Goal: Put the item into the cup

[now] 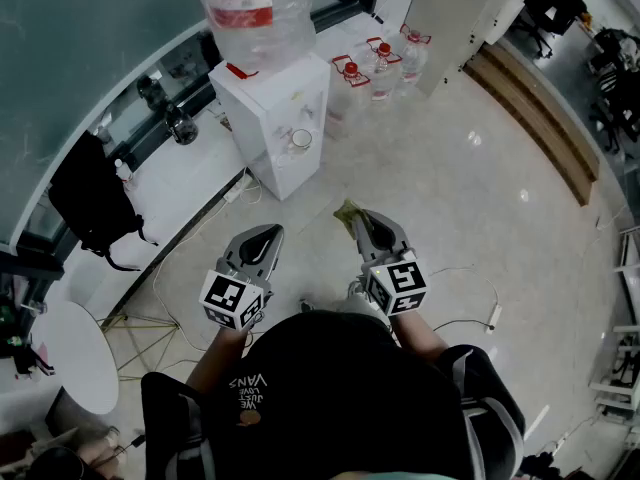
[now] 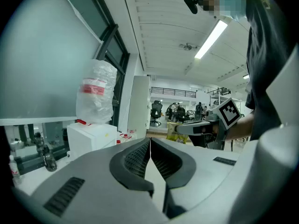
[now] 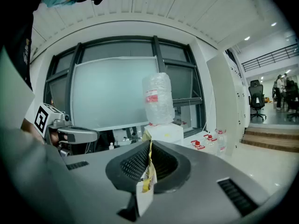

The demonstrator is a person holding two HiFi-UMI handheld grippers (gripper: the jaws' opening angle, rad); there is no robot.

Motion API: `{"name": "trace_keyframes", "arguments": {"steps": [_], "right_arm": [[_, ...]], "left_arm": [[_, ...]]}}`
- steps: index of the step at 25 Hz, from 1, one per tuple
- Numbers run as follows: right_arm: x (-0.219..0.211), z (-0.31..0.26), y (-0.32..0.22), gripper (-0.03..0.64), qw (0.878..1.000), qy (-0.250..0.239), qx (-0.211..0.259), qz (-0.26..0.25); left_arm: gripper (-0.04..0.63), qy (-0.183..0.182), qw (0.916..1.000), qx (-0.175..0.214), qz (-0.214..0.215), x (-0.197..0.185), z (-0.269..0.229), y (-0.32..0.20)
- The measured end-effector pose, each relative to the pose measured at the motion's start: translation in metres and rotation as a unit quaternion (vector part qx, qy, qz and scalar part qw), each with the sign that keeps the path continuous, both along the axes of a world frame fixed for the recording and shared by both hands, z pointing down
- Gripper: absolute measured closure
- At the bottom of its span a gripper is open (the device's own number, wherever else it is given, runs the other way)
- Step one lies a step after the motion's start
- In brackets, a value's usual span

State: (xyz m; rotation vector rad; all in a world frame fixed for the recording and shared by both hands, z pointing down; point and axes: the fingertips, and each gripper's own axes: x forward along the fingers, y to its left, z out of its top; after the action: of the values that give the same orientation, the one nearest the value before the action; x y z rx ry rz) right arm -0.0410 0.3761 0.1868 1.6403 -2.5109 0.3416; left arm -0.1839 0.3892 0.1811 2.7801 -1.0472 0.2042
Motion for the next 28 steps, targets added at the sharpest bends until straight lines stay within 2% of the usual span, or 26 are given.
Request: {"name": "trace_keyframes", "arguments": {"steps": [7, 13, 18, 28], "right_arm": [[-0.005, 0.006, -0.006, 0.572, 1.0, -0.001, -0.009, 0.006], [-0.003, 0.013, -0.021, 0.571, 1.0, -0.022, -0.017, 0.013], [0.008, 0.021, -0.047, 0.572, 0.999, -0.026, -0.026, 0.009], [0.06, 0.031, -0.133, 0.571, 0.999, -0.009, -0.025, -0.03]], "left_arm": [[0.572, 0.0, 1.0, -0.003, -0.001, -0.008, 0.008, -0.008], [0.571, 0.004, 0.9998, -0.015, -0.012, -0.008, 0.025, -0.025], [0.571, -0.001, 0.9997, -0.018, -0.019, 0.006, 0.041, -0.049], [0.571, -0.007, 0.9974, -0.019, -0.069, 0.055, 0.059, -0.126]]}}
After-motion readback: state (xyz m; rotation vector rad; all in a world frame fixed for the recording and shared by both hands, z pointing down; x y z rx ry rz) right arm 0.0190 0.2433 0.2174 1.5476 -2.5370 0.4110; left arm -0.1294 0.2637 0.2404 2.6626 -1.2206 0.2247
